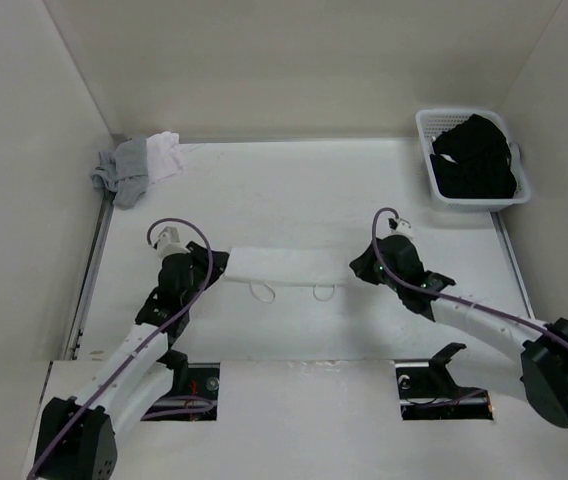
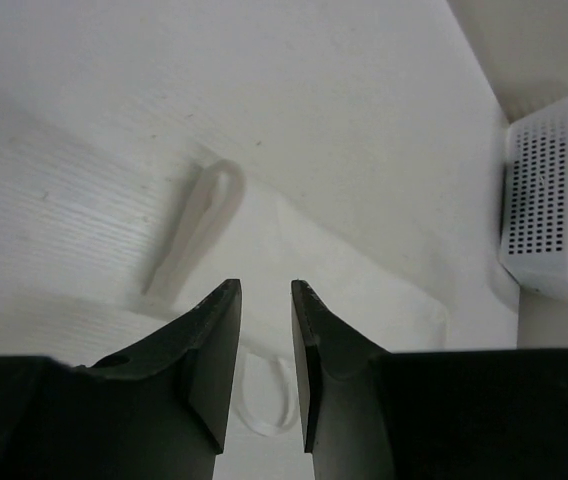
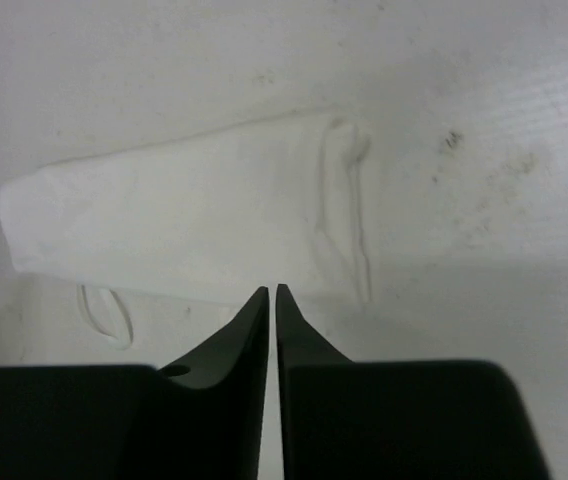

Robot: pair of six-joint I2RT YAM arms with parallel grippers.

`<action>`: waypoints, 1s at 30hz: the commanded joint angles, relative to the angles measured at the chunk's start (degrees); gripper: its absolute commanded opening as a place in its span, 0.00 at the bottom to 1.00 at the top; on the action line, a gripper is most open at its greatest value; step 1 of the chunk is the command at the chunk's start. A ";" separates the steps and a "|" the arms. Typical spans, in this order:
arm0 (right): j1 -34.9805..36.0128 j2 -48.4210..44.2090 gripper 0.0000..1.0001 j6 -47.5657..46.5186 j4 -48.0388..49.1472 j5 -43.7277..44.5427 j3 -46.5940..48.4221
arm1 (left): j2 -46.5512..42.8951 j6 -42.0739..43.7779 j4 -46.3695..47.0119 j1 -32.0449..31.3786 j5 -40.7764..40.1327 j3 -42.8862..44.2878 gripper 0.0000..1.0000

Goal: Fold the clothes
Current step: Fold the tank top

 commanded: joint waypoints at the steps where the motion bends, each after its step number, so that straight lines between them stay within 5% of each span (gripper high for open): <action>1: 0.83 5.30 0.06 -4.78 4.26 -0.19 6.40 | 3.94 1.85 1.30 -4.99 -4.41 6.87 0.26; 5: -1.45 14.71 0.03 -6.11 8.58 -3.19 11.32 | 17.47 1.33 9.04 -10.63 -4.96 12.24 0.26; 12: -7.16 23.95 0.03 -3.65 14.64 -5.04 10.11 | 34.79 0.89 22.66 -9.50 -4.60 12.78 0.25; 21: -9.10 25.54 0.03 -1.89 15.26 -3.45 7.73 | 43.70 0.10 32.60 -5.18 -2.94 7.07 0.23; 30: -8.84 18.16 0.47 -1.10 15.61 -5.90 2.90 | 35.63 -0.61 34.37 -4.83 0.06 5.22 0.28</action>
